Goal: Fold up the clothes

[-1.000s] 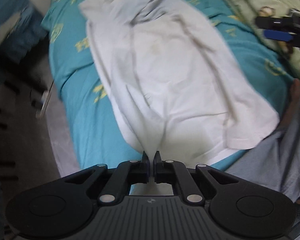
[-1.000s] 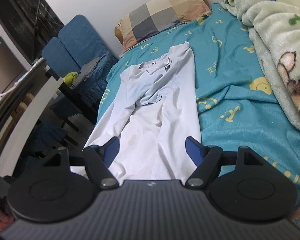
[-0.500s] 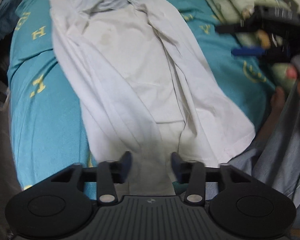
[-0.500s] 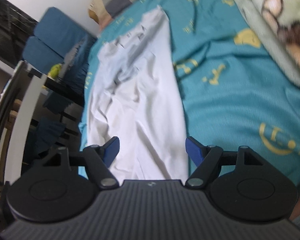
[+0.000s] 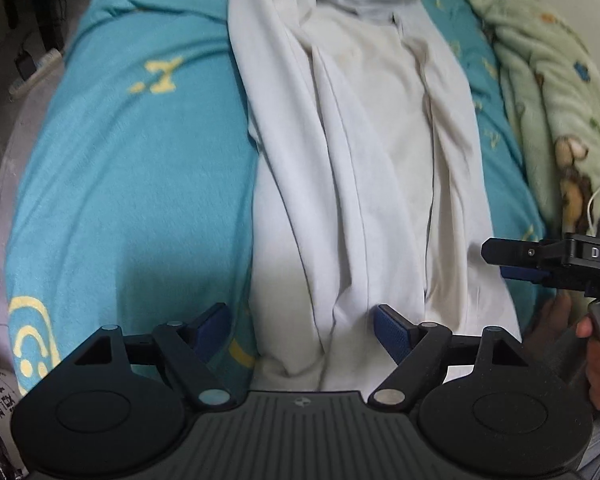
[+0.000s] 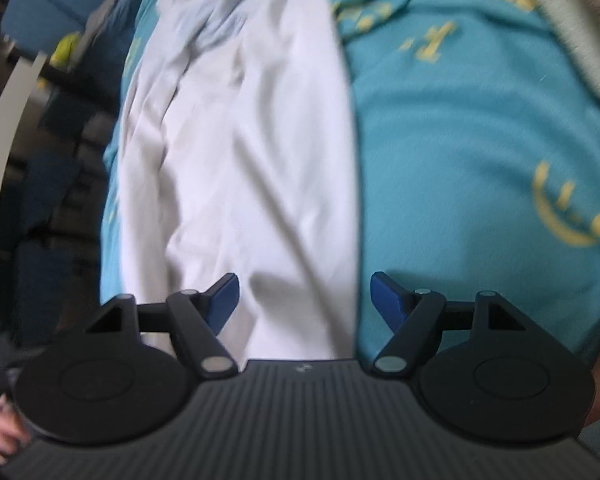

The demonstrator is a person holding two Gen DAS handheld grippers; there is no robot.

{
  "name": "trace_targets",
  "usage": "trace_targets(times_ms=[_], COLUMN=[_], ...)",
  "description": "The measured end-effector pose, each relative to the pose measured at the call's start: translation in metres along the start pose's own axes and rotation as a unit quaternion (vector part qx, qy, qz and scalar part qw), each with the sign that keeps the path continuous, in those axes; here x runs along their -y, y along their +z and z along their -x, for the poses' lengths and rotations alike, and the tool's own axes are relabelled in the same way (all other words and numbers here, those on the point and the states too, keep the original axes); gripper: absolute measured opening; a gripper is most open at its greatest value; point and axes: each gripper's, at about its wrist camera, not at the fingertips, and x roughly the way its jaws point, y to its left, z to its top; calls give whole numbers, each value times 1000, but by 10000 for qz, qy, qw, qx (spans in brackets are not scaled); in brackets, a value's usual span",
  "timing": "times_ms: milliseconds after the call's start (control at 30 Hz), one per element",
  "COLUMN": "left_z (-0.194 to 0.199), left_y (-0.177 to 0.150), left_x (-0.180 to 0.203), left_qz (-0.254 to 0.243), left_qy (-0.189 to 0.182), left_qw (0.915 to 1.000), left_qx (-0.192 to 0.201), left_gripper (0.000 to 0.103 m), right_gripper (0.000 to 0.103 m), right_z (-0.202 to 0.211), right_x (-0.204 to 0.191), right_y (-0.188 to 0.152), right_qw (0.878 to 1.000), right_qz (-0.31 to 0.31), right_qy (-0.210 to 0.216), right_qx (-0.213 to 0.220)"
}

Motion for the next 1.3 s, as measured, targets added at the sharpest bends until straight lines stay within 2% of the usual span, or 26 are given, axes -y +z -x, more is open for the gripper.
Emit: trace_targets(times_ms=[133,200,333,400,467,533,600,667,733,767,800,833,867,967,1100,1300], left_z=[1,2,6,8,6,4,2,-1,-1,0,1,4,8,25,61,119], left_y=[-3,-6,-12,-14,-14,-13,-12,-10,-9,-9,-9,-9,-9,-9,-9,-16], left_x=[1,4,9,11,17,23,28,31,33,33,33,33,34,37,34,41], left_qz=[28,-16,-70,-100,-245,-429,-525,-547,-551,-544,-524,-501,-480,-499,-268,82], left_qy=[-1,-111,-293,-381,-448,-554,-519,-367,-279,-262,-246,-235,-226,-288,-624,-1047], left_qw=[9998,9992,9979,9970,9961,9944,9937,9938,9941,9944,9950,9957,9963,9979,9974,9883], left_qx=[-174,-384,-569,-660,-724,-793,-848,-892,-887,-863,-816,-745,-668,-304,248,1104], left_gripper=[83,83,75,75,73,72,65,50,42,33,25,14,12,11,10,10], right_gripper=[74,75,74,68,53,49,43,24,15,13,12,11,9,8,8,7], right_z=[-8,-9,-6,-5,-2,-2,-2,0,3,4,6,7,9,21,48,93], right_x=[-3,-6,-20,-26,-26,-27,-29,-28,-26,-24,-24,-24,-24,-23,-18,-2], right_y=[-13,-21,-38,-45,-52,-64,-74,-77,-77,-77,-76,-76,-75,-70,-62,-51], right_qw=[9988,9980,9974,9978,9994,9998,9995,9992,9990,9989,9986,9984,9981,9958,9899,9786], right_qz=[-55,-11,321,427,279,175,190,176,112,85,86,86,86,-9,-206,-466], right_qy=[69,102,124,88,22,124,135,54,66,96,132,168,205,410,744,1228], right_qx=[-474,-621,-639,-507,-201,22,227,367,433,458,498,537,577,818,1193,1586])
